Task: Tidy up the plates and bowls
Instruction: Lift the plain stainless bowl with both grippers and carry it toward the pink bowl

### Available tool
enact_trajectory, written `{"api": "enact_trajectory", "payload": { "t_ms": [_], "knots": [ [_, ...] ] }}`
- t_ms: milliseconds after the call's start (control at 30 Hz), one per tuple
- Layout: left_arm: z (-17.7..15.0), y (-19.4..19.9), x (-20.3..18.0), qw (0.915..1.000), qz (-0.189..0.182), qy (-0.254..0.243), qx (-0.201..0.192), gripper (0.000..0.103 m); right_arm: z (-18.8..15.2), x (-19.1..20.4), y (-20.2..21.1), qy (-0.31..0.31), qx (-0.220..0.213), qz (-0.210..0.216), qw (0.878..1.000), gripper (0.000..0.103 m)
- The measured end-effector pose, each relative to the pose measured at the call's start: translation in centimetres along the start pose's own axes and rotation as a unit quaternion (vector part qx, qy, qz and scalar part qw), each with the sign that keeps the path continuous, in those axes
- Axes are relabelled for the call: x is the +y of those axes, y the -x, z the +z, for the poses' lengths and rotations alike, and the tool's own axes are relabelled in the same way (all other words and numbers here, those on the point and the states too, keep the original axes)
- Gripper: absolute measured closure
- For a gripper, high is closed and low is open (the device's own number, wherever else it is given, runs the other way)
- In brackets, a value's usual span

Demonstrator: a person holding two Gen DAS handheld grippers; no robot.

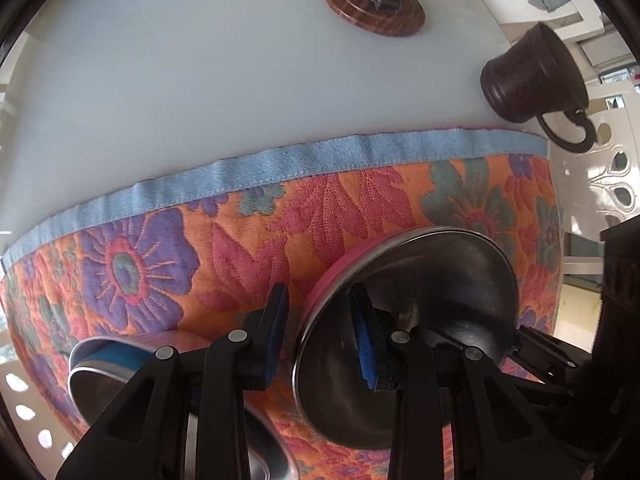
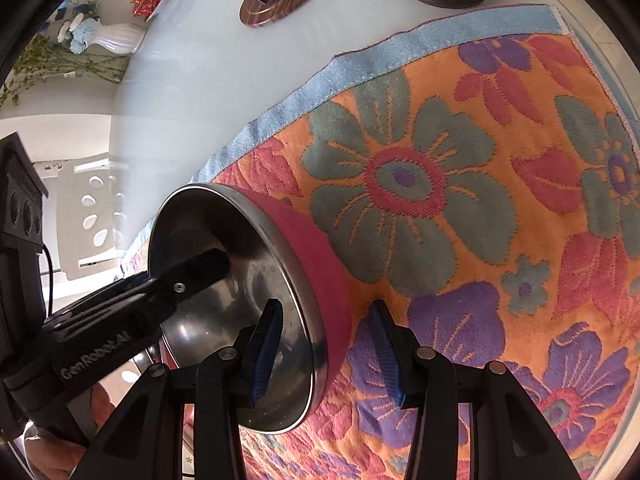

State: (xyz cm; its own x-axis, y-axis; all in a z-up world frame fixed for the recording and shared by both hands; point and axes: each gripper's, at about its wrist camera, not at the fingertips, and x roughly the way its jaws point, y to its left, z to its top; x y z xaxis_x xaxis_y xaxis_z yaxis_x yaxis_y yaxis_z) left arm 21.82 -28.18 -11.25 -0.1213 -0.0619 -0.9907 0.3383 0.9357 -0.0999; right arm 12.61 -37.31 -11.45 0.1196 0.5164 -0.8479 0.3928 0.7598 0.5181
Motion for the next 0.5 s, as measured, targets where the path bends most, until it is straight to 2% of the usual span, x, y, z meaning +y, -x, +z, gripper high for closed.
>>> {"api": "enact_trajectory", "payload": {
  "t_ms": [133, 200, 267, 367, 500],
  "knots": [
    [0.1, -0.6, -1.0, 0.9999, 0.006, -0.009, -0.013, 0.078, -0.3, 0.0, 0.0, 0.002, -0.004, 0.000, 1.000, 0.060],
    [0.0, -0.6, -1.3, 0.9998, 0.003, -0.011, -0.018, 0.080, -0.3, 0.0, 0.0, 0.004, -0.007, -0.002, 1.000, 0.065],
    [-0.1, -0.4, -1.4, 0.9998, -0.002, -0.006, -0.018, 0.082, -0.4, 0.3, -0.1, 0.001, -0.011, 0.004, 1.000, 0.077],
    [-0.4, 0.0, -0.7, 0.9998, -0.009, -0.002, -0.018, 0.084, -0.8, 0.2, 0.2, 0.007, -0.021, -0.012, 1.000, 0.084],
    [-1.0, 0.4, -0.3, 0.9996, -0.016, 0.004, -0.021, 0.085, -1.0, 0.2, 0.9, 0.008, -0.028, -0.009, 1.000, 0.085]
  ]
}}
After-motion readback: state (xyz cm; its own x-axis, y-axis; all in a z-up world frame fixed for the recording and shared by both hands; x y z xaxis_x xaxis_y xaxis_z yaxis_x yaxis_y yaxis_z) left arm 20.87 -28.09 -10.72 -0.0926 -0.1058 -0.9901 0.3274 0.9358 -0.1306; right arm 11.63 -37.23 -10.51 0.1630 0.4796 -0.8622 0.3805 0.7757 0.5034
